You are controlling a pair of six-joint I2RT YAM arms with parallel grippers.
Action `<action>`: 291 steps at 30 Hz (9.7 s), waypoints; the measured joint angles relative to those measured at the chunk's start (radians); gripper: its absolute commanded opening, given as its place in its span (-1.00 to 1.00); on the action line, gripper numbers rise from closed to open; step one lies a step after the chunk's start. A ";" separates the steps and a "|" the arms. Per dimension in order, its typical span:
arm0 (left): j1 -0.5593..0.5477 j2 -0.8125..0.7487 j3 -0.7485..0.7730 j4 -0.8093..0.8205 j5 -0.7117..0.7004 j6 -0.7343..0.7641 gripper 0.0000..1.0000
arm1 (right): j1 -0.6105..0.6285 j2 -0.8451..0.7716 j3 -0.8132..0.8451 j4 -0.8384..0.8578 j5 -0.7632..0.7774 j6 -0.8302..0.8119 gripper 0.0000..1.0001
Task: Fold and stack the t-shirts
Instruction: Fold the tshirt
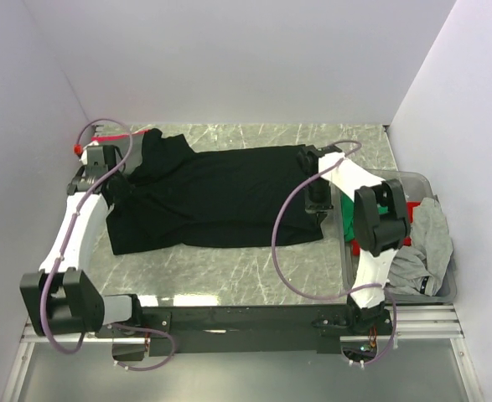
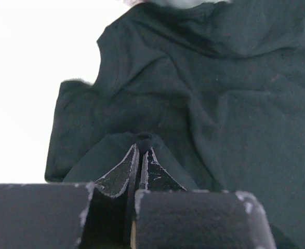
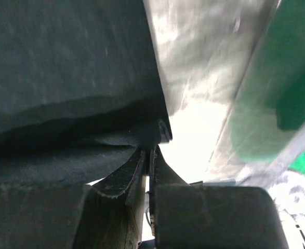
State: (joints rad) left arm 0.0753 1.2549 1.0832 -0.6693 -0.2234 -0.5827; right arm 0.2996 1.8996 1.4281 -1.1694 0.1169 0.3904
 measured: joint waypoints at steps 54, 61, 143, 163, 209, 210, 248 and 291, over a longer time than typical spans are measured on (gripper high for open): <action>0.006 0.167 0.181 0.082 0.121 -0.024 0.54 | -0.065 0.149 0.354 0.056 -0.090 -0.025 0.11; 0.090 -0.071 -0.129 0.003 0.120 -0.122 0.61 | -0.064 0.016 0.126 0.111 -0.129 -0.033 0.23; 0.401 -0.023 -0.304 -0.063 0.127 -0.221 -0.99 | 0.062 -0.085 -0.372 0.111 -0.151 0.102 -1.00; 0.426 -0.081 -0.280 -0.263 0.044 -0.190 0.59 | 0.120 -0.243 -0.491 0.025 -0.159 0.166 -0.02; -0.156 0.200 -0.259 -0.063 0.233 -0.180 -0.43 | 0.187 -0.253 -0.275 0.058 -0.241 0.167 -0.02; -0.157 0.210 -0.259 -0.060 0.229 -0.179 -0.52 | 0.187 -0.253 -0.275 0.058 -0.241 0.167 -0.02; -0.401 0.620 0.212 -0.085 0.117 -0.037 -0.65 | 0.201 -0.249 -0.275 0.055 -0.230 0.178 -0.01; 0.155 0.089 -0.391 0.104 0.217 -0.344 0.99 | 0.264 -0.002 -0.196 0.264 -0.235 0.087 0.01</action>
State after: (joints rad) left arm 0.2306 1.3441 0.6922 -0.5655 -0.0063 -0.9272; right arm 0.5636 1.8973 1.2324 -0.9058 -0.1181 0.4774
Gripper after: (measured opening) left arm 0.993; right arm 0.508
